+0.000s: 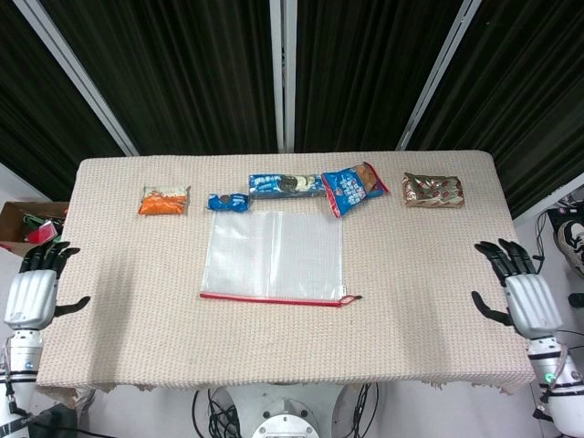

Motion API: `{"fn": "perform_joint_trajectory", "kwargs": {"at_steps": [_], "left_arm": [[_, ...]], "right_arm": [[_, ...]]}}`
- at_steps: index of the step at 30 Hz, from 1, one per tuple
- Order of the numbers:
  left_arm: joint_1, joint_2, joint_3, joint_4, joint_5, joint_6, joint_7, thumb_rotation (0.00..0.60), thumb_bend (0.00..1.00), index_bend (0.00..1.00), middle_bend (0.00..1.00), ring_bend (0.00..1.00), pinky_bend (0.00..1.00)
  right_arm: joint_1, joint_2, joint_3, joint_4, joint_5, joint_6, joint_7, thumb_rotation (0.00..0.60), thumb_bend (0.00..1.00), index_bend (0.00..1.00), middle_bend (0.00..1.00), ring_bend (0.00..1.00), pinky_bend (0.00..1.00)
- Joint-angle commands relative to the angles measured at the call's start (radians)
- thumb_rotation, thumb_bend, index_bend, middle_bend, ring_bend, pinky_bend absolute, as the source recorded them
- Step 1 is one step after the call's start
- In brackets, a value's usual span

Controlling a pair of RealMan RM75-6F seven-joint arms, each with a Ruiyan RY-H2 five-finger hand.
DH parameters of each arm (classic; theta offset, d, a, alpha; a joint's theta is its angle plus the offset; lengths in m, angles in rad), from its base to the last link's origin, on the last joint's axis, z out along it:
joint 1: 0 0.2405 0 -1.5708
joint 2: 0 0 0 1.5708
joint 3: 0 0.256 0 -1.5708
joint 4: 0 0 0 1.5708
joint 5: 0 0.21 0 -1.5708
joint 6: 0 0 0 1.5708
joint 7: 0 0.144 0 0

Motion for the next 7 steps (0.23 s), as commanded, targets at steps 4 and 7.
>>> {"fn": "perform_joint_trajectory", "kwargs": {"at_steps": [4,7], "left_arm": [[0.113,0.002,0.058,-0.068,0.057,0.130,0.015,0.600,0.06,0.21,0.13,0.09,0.11],[0.143,-0.004,0.077,-0.083,0.105,0.172,0.012,0.600,0.06,0.21,0.13,0.09,0.11]], "right_arm": [[-0.092,0.008,-0.025,0.017,-0.049,0.098,0.040,0.600,0.28,0.13,0.12,0.00,0.00],[-0.104,-0.005,-0.026,0.026,-0.066,0.106,0.032,0.600,0.29,0.13,0.12,0.00,0.00]]}}
